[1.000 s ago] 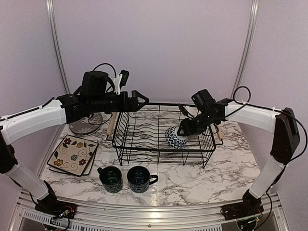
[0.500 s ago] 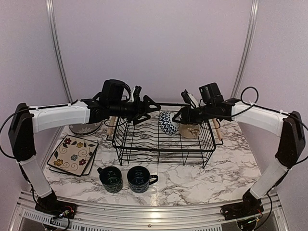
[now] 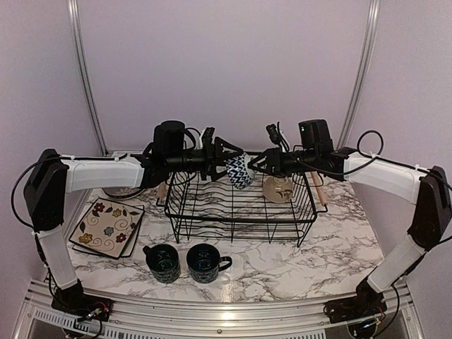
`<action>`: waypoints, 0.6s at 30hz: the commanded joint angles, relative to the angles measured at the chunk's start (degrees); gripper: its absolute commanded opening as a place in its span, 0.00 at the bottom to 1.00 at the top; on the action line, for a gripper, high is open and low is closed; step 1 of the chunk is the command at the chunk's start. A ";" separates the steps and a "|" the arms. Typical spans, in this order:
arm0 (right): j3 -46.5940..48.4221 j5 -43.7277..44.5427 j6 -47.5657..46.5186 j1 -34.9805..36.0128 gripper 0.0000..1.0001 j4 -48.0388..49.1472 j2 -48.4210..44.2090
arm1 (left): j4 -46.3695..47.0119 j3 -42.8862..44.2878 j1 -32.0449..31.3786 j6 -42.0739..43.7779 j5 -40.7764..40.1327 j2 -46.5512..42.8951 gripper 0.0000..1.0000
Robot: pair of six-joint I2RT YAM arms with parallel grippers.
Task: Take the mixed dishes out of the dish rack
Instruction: Pass from the right arm to the left
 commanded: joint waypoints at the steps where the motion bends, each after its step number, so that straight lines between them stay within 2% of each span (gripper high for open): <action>1: -0.16 -3.07 1.67 -0.60 0.38 6.36 -2.14 | 11.48 -1.77 0.18 -5.49 3.34 0.95 0.65; 9: -1.11 -5.34 1.42 -0.61 0.38 8.22 -2.44 | 20.53 -5.45 0.18 -9.72 4.64 1.12 0.34; 18: -0.91 -4.58 -0.07 -0.63 0.40 7.14 -3.40 | 19.10 -5.83 0.11 -6.40 4.05 -0.41 0.02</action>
